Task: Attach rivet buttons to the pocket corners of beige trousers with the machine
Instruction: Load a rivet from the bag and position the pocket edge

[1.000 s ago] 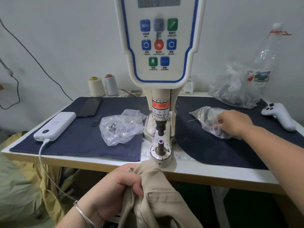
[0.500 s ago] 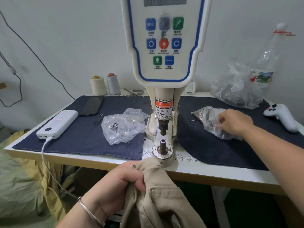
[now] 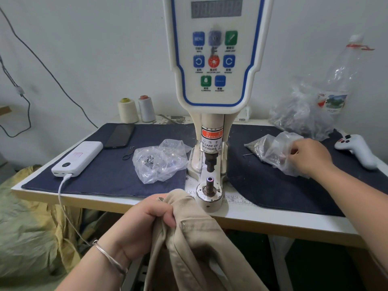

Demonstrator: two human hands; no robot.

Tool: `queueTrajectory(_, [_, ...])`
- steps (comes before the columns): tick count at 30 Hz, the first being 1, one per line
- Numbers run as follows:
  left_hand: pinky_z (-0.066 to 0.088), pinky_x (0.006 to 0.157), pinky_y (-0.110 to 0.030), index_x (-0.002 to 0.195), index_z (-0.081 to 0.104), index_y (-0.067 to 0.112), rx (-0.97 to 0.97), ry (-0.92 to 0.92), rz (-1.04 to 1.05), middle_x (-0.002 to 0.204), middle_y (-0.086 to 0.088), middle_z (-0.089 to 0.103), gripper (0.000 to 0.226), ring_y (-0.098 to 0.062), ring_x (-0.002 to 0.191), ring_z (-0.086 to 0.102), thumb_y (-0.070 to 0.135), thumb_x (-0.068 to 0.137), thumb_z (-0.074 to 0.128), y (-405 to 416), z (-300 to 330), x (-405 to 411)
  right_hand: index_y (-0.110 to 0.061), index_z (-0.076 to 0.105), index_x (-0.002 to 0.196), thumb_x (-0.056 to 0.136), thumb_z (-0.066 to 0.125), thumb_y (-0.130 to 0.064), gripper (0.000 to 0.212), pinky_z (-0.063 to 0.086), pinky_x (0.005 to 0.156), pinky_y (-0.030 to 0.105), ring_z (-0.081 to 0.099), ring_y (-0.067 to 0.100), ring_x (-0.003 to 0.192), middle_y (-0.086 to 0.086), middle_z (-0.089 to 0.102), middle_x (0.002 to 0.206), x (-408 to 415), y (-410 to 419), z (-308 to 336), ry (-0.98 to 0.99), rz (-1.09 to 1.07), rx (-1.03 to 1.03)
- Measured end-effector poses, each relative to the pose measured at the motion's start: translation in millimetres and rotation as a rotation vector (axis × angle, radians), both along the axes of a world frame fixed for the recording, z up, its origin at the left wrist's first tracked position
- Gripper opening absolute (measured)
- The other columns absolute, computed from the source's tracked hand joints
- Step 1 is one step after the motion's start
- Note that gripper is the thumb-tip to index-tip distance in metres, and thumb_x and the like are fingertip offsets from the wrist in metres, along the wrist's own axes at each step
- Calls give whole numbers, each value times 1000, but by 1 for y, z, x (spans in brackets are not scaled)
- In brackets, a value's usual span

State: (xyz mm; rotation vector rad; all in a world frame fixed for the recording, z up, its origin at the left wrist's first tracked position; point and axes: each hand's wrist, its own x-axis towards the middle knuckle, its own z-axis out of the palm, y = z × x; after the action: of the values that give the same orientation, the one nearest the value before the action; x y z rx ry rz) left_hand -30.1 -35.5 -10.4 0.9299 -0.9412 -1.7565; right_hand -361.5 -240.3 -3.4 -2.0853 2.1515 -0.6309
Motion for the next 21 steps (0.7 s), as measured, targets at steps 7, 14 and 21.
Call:
queueTrajectory(7, [52,54,-26,57,60,2,-8,0,-5,59,-11,57,19,-26,52,59,-4,39,58,-5,4,-4,-26,60,61,76,65,-12,21,33,47,23,52,13,59,-4,59,67,-5,5,2,-16,6,18])
queueTrajectory(14, [53,53,-27,58,59,1,-10,7,22,58,-13,56,22,-28,50,59,-5,37,58,-5,4,5,-18,70,64,79,68,-10,18,44,63,32,61,27,70,2,67,65,-14,21,8,-8,152,-67])
queueTrajectory(21, [38,45,-20,50,49,7,-78,-198,262,53,-6,44,17,-20,44,44,-3,37,50,-26,6,22,-16,74,87,86,72,-15,3,45,70,27,63,15,74,-3,70,78,-22,68,22,-458,30,-394])
